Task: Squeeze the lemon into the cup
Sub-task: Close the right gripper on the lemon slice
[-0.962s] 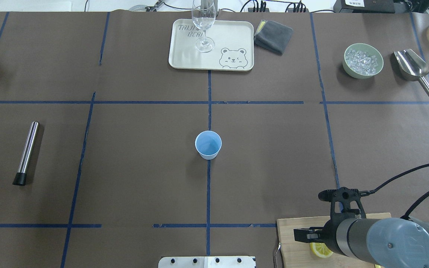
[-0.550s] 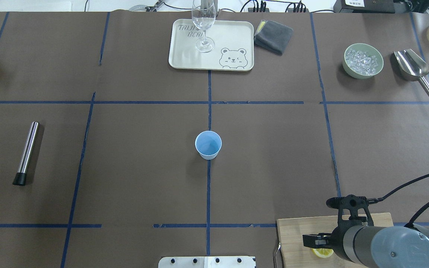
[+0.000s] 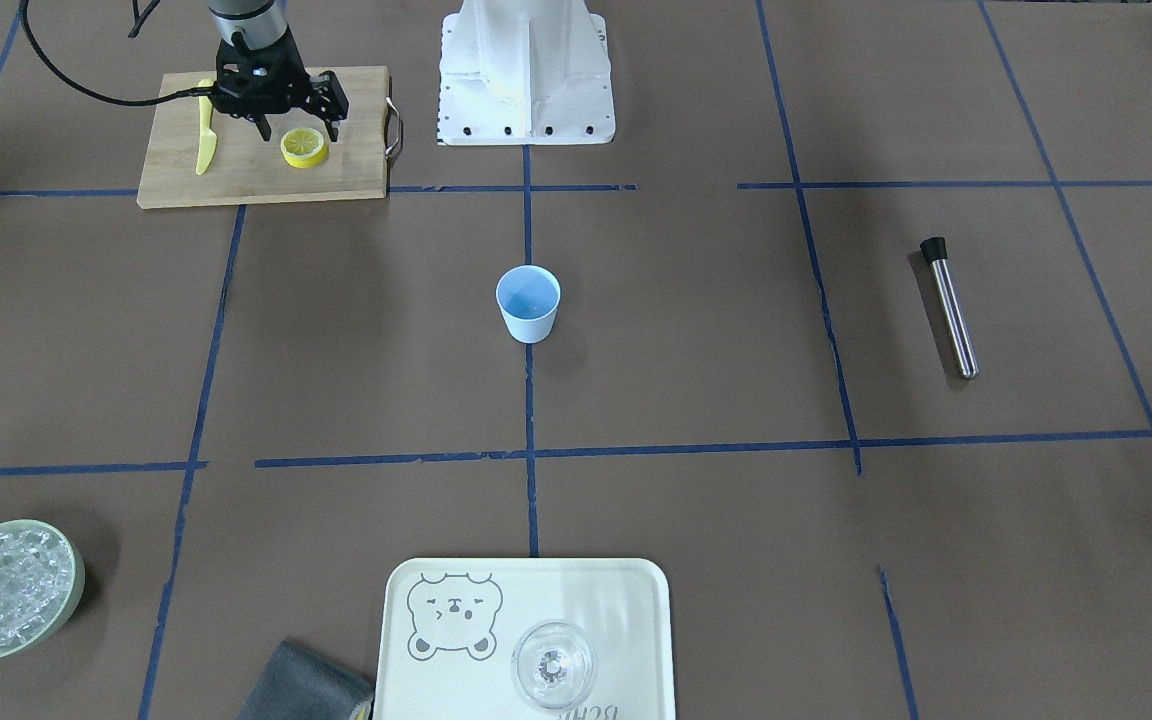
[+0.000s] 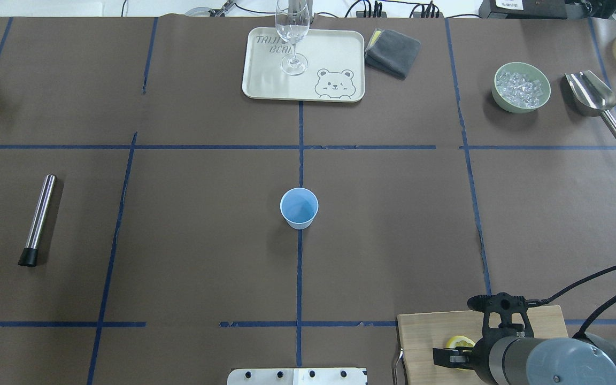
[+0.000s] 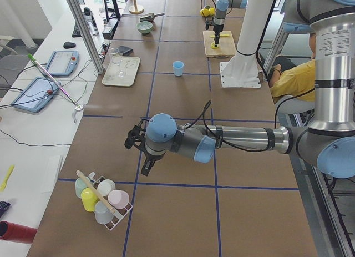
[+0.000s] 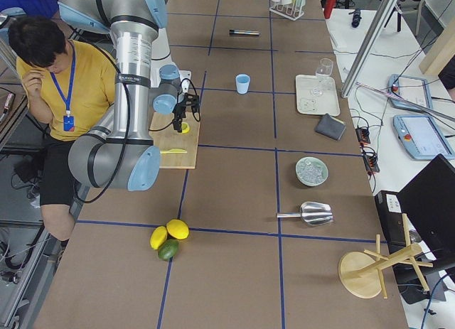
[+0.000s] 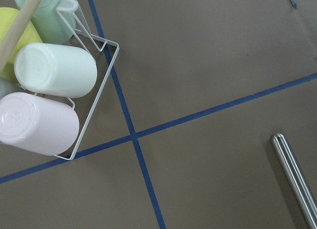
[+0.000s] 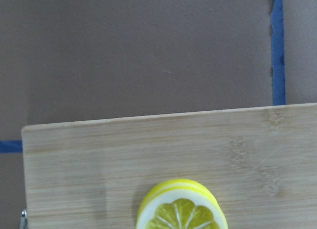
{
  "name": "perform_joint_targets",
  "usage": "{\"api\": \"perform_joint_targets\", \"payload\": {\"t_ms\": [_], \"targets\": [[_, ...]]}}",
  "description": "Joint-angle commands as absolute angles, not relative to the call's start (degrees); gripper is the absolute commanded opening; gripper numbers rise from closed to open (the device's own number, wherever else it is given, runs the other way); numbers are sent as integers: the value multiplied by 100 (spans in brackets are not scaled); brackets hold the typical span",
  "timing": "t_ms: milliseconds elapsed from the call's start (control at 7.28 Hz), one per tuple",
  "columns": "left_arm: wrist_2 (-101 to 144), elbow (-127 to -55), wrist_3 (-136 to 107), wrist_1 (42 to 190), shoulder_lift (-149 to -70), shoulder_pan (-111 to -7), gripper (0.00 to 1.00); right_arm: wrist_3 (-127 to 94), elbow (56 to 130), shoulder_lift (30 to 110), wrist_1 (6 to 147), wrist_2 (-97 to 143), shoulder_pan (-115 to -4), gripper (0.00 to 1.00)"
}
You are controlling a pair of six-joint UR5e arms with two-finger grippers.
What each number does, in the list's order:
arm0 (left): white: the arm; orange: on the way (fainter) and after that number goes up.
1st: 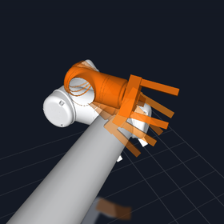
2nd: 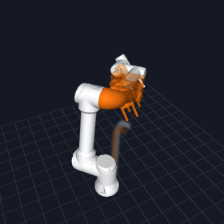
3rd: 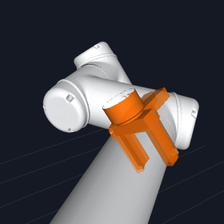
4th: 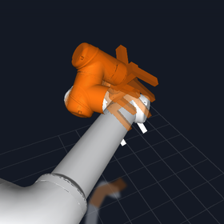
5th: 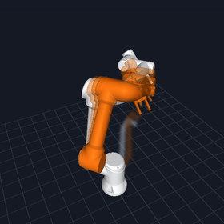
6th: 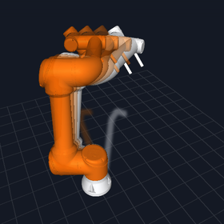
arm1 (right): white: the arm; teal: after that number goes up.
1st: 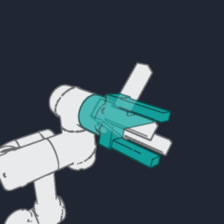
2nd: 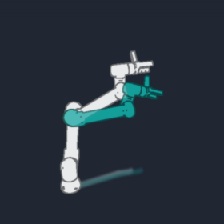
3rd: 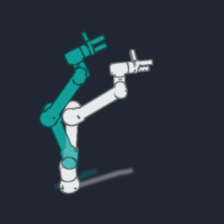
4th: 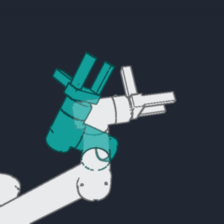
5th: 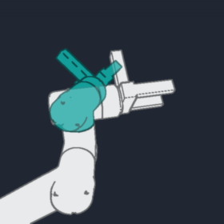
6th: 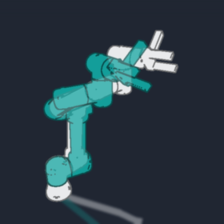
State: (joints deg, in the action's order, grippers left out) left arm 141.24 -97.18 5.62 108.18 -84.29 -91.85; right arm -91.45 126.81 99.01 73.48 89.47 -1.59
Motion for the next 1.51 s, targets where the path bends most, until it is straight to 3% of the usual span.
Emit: {"api": "perform_joint_targets", "payload": {"t_ms": [0, 687, 1237, 1374], "targets": [[14124, -9712, 563, 10819, -8420, -9185, 100, -9141, 12577, 9730, 7348, 8982, -149, 96], [14124, -9721, 580, 10828, -8394, -9185, 100, -9141, 12516, 9826, 7356, 8974, -211, 90], [14124, -9721, 589, 10828, -8394, -9185, 100, -9141, 12524, 9826, 7356, 8974, -211, 50], [14124, -9721, 589, 10828, -8394, -9185, 100, -9149, 12542, 9826, 7356, 8974, -220, 46]]}}
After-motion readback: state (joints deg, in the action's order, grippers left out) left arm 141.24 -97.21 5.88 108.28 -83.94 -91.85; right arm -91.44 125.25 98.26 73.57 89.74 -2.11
